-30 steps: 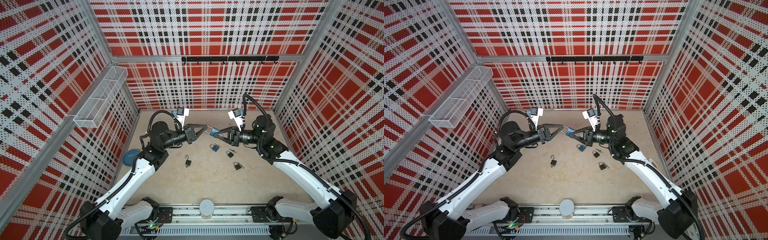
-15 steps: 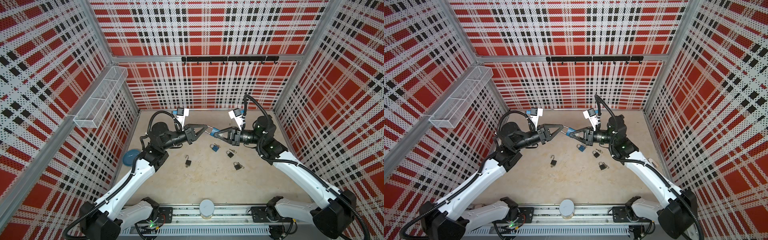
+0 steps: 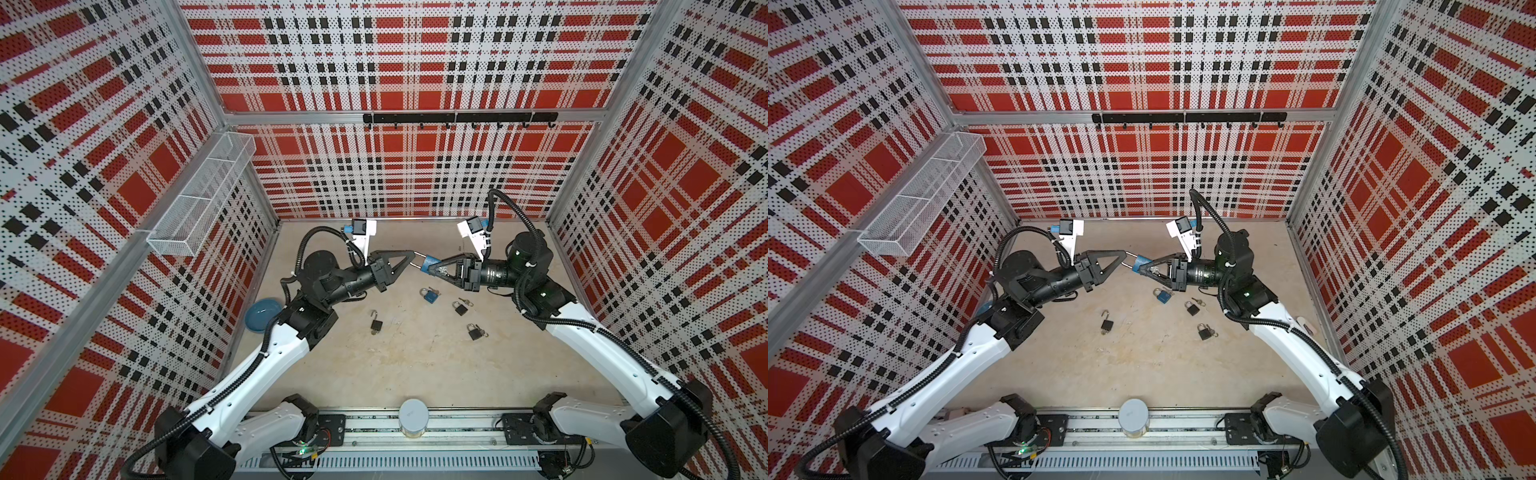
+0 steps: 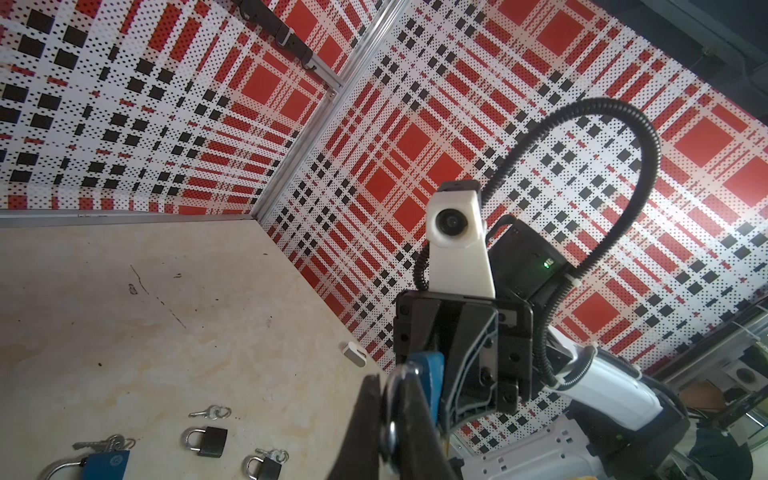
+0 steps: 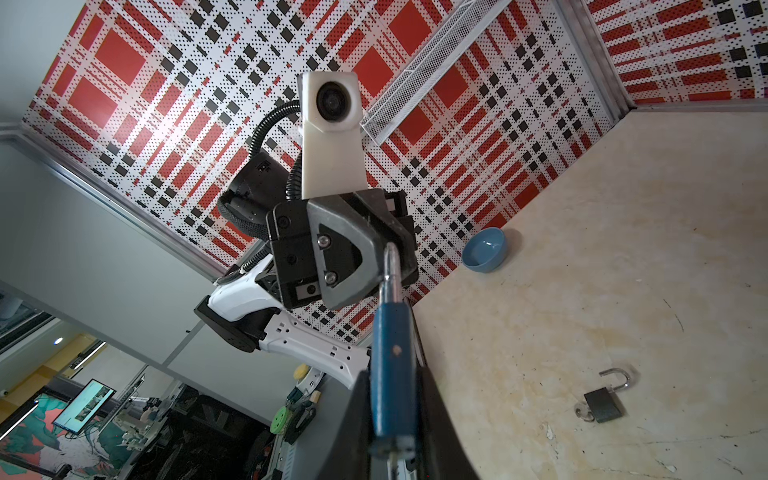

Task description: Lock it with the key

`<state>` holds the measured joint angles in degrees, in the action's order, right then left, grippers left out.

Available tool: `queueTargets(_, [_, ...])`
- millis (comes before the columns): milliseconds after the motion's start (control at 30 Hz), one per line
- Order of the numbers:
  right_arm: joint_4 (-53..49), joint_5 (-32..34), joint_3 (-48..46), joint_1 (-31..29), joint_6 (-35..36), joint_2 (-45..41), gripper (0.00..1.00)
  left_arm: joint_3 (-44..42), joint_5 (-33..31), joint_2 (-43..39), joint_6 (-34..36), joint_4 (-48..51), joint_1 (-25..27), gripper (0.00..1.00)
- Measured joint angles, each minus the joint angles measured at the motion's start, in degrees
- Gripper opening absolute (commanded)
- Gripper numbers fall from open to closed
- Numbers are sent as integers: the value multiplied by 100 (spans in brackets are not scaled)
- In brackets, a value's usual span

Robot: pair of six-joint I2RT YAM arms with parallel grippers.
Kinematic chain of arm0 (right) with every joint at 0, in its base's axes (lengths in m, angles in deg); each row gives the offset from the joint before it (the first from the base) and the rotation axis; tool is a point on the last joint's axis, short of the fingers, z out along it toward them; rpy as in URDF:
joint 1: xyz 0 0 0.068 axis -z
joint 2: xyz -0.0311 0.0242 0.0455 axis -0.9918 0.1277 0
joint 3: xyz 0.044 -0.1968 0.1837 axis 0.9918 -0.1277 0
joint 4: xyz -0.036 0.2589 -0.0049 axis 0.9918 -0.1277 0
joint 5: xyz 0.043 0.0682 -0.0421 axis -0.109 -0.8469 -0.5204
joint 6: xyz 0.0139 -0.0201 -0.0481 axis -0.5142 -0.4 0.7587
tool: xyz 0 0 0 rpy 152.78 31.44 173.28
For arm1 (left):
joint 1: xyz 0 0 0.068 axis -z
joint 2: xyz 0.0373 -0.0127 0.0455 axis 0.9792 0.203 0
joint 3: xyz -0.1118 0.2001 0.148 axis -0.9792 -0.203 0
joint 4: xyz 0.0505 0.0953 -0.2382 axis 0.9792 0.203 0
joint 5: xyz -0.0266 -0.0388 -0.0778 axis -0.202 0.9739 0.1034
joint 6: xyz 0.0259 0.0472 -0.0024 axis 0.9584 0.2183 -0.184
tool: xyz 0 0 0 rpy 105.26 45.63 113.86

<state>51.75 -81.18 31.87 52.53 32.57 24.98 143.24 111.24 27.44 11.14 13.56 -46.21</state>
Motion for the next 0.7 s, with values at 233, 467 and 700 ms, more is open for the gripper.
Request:
queueTargets(233, [-46,9,0,28,46,0,0,-35,-264,15,-31,-7,127,0])
queueTargets(467, [24,20,0,37,-4,-2,0,-48,-455,28,-50,-61,212,0])
queueTargets(700, [57,11,-9,57,-94,-2,0,-118,-649,11,-33,-129,293,0])
